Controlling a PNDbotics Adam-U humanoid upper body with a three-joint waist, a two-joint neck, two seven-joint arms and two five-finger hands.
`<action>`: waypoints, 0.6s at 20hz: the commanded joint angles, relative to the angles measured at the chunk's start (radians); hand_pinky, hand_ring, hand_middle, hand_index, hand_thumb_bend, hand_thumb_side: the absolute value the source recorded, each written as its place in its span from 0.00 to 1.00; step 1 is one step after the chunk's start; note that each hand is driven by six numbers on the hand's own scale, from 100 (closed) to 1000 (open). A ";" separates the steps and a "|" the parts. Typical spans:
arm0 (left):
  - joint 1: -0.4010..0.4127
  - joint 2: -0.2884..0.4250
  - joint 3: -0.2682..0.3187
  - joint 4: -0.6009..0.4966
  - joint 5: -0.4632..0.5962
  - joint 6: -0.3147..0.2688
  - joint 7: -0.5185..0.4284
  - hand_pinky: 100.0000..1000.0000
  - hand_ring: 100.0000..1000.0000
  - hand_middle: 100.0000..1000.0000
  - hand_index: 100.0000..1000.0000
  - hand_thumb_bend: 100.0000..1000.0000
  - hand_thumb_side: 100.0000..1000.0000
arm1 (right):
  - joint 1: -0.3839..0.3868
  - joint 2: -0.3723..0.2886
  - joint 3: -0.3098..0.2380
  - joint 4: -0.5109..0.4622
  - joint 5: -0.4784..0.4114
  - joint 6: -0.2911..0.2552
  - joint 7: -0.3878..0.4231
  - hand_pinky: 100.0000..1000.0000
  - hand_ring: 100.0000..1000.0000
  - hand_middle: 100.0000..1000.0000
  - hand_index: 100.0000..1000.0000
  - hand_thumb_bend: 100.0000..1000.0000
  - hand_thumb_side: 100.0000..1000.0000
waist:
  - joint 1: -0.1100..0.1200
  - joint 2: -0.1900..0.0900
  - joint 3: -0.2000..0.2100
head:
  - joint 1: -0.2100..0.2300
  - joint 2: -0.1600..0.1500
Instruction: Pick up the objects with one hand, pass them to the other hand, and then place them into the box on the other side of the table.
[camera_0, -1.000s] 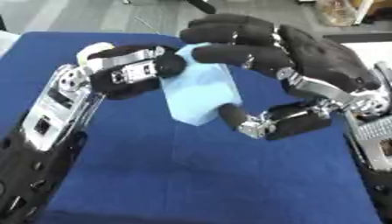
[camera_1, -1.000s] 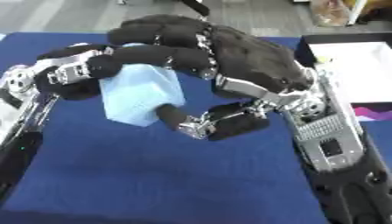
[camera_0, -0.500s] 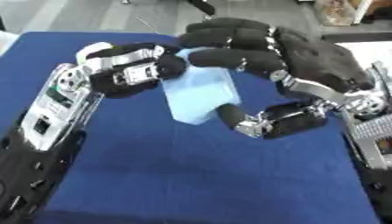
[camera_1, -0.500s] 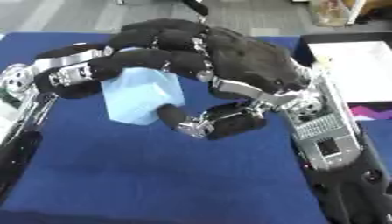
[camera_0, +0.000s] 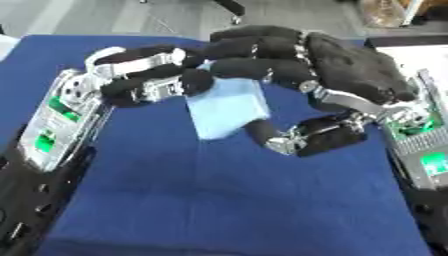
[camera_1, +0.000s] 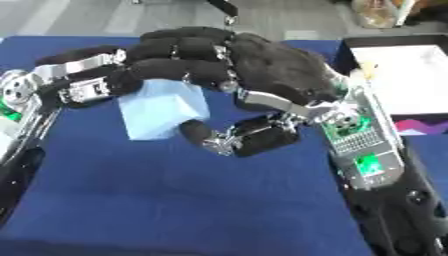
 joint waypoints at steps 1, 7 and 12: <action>-0.020 0.009 -0.008 -0.038 -0.019 -0.018 -0.008 0.73 0.33 0.18 0.54 0.00 0.73 | -0.016 0.004 -0.009 0.005 0.023 -0.033 0.025 0.92 0.92 0.96 1.00 0.00 0.00 | 0.001 -0.018 0.002 | -0.003 0.003; -0.022 0.009 -0.010 -0.045 -0.048 -0.024 -0.011 0.73 0.33 0.18 0.54 0.00 0.72 | -0.017 0.002 -0.013 -0.001 0.045 -0.054 0.003 0.85 0.80 0.93 1.00 0.00 0.00 | 0.000 -0.020 0.002 | -0.005 0.004; -0.025 0.008 -0.011 -0.051 -0.069 -0.025 -0.016 0.73 0.33 0.19 0.55 0.00 0.71 | -0.017 0.003 -0.016 0.000 0.050 -0.055 -0.043 0.79 0.74 0.83 1.00 0.00 0.00 | 0.000 -0.019 0.002 | -0.005 0.005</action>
